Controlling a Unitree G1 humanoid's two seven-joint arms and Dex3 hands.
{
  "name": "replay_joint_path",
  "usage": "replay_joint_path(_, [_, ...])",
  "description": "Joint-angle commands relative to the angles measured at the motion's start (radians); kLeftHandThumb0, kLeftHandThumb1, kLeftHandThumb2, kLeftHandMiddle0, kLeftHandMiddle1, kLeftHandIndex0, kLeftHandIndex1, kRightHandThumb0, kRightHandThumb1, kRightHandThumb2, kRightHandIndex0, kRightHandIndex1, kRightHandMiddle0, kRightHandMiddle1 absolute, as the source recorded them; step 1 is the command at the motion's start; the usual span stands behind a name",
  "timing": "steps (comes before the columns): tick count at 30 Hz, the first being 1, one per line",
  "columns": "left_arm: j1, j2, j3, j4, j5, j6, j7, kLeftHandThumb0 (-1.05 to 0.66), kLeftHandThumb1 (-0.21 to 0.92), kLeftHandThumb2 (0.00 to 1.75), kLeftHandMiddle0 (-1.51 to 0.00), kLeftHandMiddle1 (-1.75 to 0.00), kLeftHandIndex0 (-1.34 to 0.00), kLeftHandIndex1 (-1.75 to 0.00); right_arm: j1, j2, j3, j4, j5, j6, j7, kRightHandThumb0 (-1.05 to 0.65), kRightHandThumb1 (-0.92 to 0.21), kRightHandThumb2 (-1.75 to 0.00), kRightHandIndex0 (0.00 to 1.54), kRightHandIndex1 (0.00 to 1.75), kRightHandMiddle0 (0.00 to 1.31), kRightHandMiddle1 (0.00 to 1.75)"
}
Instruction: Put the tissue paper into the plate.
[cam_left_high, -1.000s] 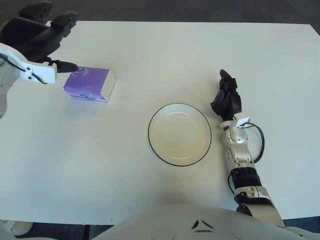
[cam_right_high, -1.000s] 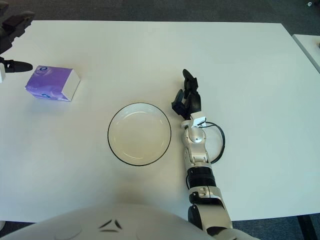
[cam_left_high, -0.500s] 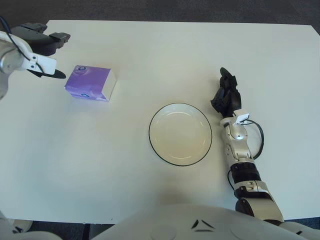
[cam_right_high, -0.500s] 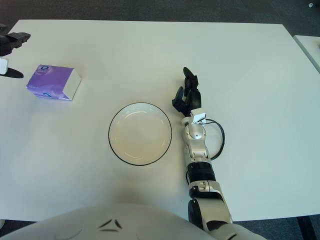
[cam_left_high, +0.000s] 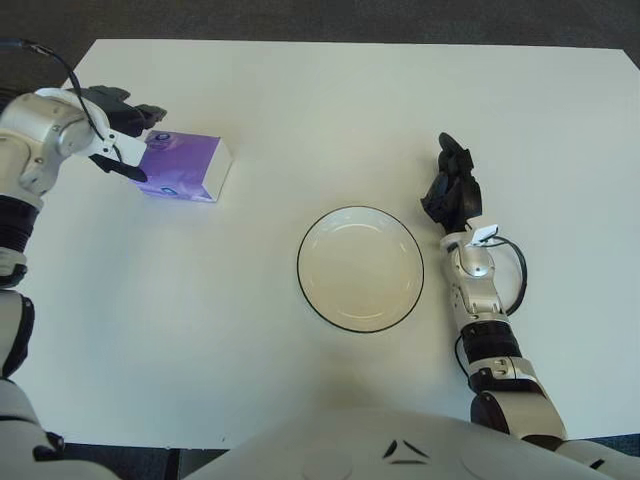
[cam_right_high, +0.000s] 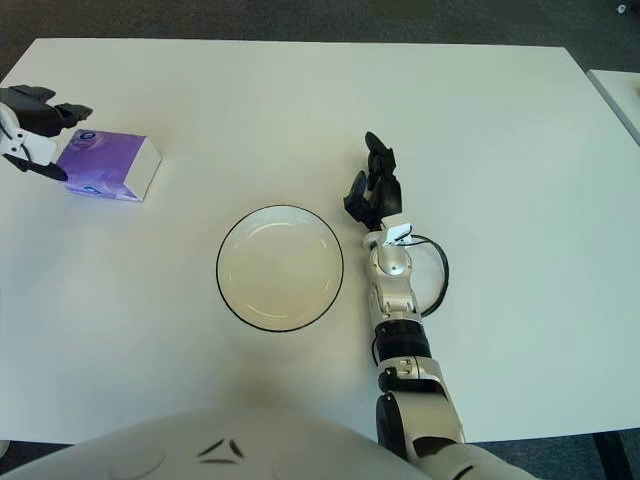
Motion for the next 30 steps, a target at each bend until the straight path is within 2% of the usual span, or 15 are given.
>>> replay_joint_path(1, [-0.028, 0.001, -0.017, -0.027, -0.022, -0.041, -0.047, -1.05, 0.92, 0.23, 0.00, 0.00, 0.00, 0.00, 0.112, 0.006, -0.002, 0.154, 0.006, 0.111, 0.005, -0.69, -0.92, -0.99, 0.20, 0.01, 0.00, 0.44])
replay_joint_path(10, [-0.020, -0.007, -0.013, -0.016, -0.035, -0.068, -0.047, -1.05, 0.92, 0.22, 0.00, 0.00, 0.00, 0.00, 0.110, 0.006, -0.001, 0.158, 0.006, 0.108, 0.003, -0.70, -0.92, -1.00, 0.21, 0.01, 0.00, 0.42])
replay_joint_path(30, [0.027, -0.019, -0.011, -0.032, -0.034, -0.136, 0.133, -1.05, 0.92, 0.33, 0.00, 0.00, 0.00, 0.00, 0.107, 0.007, 0.002, 0.160, 0.000, 0.119, -0.007, -0.70, -0.92, -1.00, 0.20, 0.01, 0.00, 0.44])
